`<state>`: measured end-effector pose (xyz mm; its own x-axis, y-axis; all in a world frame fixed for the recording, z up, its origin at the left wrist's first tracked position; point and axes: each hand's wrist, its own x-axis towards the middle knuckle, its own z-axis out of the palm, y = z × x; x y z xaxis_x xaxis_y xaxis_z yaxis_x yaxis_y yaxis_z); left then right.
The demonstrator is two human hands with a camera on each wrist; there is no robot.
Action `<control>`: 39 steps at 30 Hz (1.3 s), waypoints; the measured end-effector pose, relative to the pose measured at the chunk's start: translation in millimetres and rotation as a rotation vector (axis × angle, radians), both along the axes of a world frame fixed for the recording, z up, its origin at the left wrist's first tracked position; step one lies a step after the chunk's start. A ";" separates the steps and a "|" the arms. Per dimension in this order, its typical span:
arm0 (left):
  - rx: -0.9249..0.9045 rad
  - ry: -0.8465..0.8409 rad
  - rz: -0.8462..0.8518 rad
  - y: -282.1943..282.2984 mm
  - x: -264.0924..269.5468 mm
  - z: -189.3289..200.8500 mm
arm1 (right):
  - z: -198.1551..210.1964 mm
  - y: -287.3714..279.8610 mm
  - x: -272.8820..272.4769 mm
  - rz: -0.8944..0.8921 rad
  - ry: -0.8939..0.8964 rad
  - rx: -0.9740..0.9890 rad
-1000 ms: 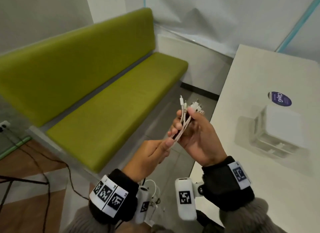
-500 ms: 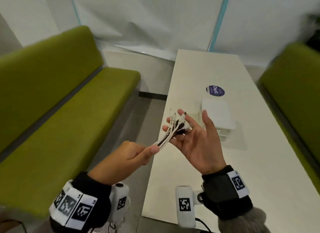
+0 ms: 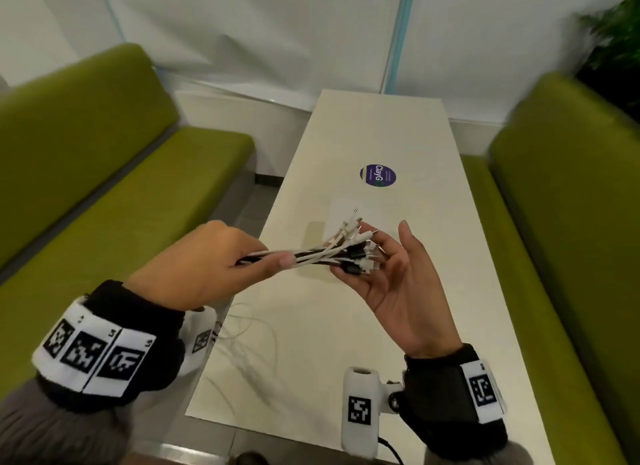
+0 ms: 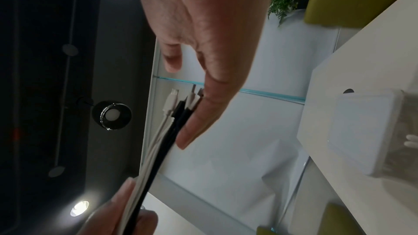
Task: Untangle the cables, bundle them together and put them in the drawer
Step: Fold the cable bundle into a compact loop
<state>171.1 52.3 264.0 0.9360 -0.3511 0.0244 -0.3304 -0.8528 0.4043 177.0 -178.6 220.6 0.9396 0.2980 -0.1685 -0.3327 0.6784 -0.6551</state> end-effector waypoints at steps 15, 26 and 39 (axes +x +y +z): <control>0.061 -0.040 -0.259 -32.6 -63.5 -77.8 | -86.1 -8.1 -138.5 -0.341 0.000 -0.236; 0.144 0.043 -0.287 -45.9 -85.1 -79.8 | -78.8 -7.2 -138.8 -0.006 -0.708 -1.587; 0.072 0.166 -0.297 -34.7 -80.8 -82.9 | -83.4 3.5 -120.2 0.104 -0.778 -1.926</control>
